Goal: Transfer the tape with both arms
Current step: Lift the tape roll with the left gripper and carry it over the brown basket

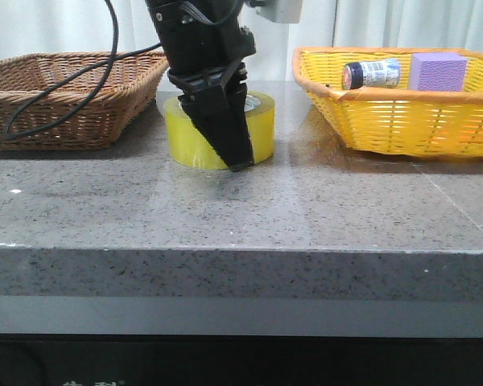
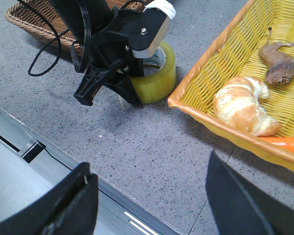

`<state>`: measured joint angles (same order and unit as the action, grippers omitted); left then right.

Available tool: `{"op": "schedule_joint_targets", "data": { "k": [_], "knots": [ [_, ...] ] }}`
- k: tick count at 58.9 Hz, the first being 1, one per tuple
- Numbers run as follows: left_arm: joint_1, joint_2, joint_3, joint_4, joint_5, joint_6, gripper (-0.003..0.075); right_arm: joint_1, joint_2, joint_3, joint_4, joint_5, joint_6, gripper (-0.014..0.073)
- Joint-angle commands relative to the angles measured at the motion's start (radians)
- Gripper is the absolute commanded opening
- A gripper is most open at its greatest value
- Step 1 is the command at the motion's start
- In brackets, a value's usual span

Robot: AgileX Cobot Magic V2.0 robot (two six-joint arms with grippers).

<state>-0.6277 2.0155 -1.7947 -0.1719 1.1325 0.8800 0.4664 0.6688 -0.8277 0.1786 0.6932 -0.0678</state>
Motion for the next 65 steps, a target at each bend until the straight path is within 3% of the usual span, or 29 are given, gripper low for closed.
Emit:
{"op": "schedule_joint_targets", "data": {
  "k": [1, 21, 41, 50, 65],
  "knots": [
    [-0.004, -0.044, -0.040, 0.000, -0.037, -0.009, 0.0106, -0.003, -0.001, -0.024, 0.010, -0.072, -0.001, 0.0496],
    [-0.004, -0.057, -0.252, 0.118, 0.038, -0.148, 0.0106, -0.003, -0.001, -0.024, 0.010, -0.072, -0.001, 0.0496],
    [0.002, -0.072, -0.475, 0.238, 0.075, -0.428, 0.0106, -0.003, -0.001, -0.024, 0.010, -0.072, -0.001, 0.0496],
    [0.043, -0.072, -0.542, 0.331, 0.116, -0.610, 0.0106, -0.003, -0.001, -0.024, 0.010, -0.072, -0.001, 0.0496],
    [0.218, -0.067, -0.553, 0.317, 0.150, -0.896, 0.0106, -0.003, -0.001, -0.024, 0.010, -0.072, -0.001, 0.0496]
  ]
}}
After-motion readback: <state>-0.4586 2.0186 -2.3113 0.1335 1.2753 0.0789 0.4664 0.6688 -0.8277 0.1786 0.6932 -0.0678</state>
